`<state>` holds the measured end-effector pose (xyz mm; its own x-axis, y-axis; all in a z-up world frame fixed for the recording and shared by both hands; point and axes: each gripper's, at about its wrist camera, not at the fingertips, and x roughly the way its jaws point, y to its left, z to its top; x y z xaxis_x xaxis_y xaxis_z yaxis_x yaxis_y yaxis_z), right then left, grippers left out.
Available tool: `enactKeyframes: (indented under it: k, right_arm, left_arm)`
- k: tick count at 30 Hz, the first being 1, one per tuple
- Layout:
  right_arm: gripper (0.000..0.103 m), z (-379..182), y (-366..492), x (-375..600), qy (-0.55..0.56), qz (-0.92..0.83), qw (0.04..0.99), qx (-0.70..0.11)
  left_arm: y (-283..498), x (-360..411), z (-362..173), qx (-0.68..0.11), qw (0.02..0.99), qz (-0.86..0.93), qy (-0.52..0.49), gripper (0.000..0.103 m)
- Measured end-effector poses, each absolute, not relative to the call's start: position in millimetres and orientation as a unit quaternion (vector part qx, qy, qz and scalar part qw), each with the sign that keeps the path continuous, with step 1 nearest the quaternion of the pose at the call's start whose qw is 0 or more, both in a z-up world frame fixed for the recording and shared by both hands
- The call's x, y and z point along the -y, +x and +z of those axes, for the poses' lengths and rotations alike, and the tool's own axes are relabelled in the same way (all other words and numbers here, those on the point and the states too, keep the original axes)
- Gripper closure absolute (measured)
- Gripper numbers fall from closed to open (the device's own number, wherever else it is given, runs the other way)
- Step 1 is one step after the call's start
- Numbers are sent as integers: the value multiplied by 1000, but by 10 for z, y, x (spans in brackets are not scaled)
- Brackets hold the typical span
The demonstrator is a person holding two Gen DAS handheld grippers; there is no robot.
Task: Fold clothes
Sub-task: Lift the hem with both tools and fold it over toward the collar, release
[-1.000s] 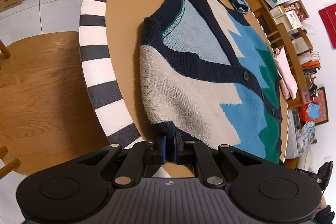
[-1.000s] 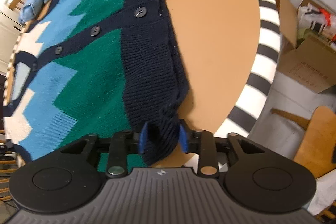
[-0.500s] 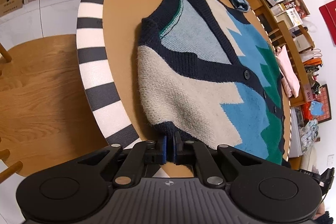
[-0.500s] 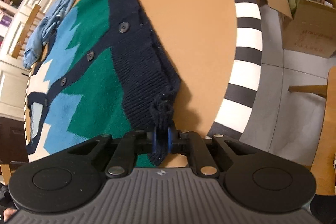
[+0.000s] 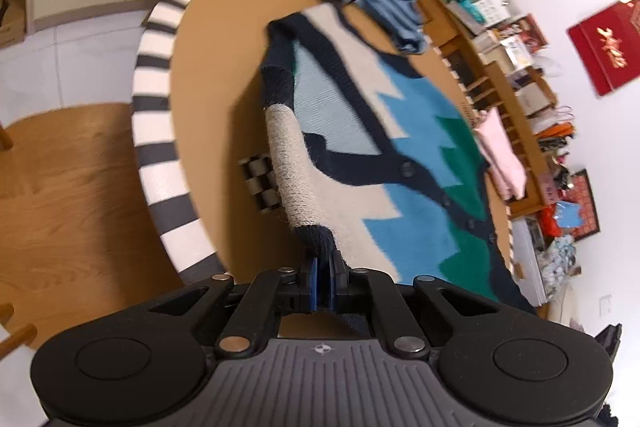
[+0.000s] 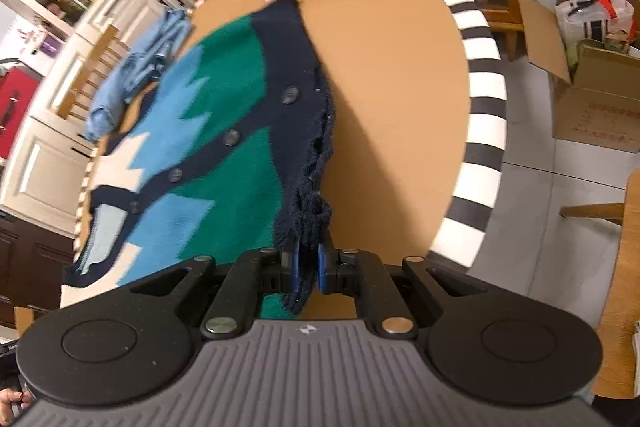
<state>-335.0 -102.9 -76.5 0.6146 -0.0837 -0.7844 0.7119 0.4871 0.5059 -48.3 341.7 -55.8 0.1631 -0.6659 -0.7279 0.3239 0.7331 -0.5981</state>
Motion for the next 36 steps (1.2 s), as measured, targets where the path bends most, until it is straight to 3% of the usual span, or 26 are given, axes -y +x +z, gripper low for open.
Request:
enactKeyframes:
  k: [19, 30, 36]
  right_arm:
    - [96, -412, -3951, 433, 490, -247, 767, -332]
    - [96, 147, -2538, 1424, 397, -257, 807, -354]
    - [96, -228, -1696, 2192, 400, -293, 774, -394]
  left_arm:
    - [-758, -3749, -90, -580, 724, -357, -109, 98]
    - [484, -2404, 332, -549, 777, -305, -42, 97]
    - [1217, -1736, 33, -562, 796, -219, -50, 97]
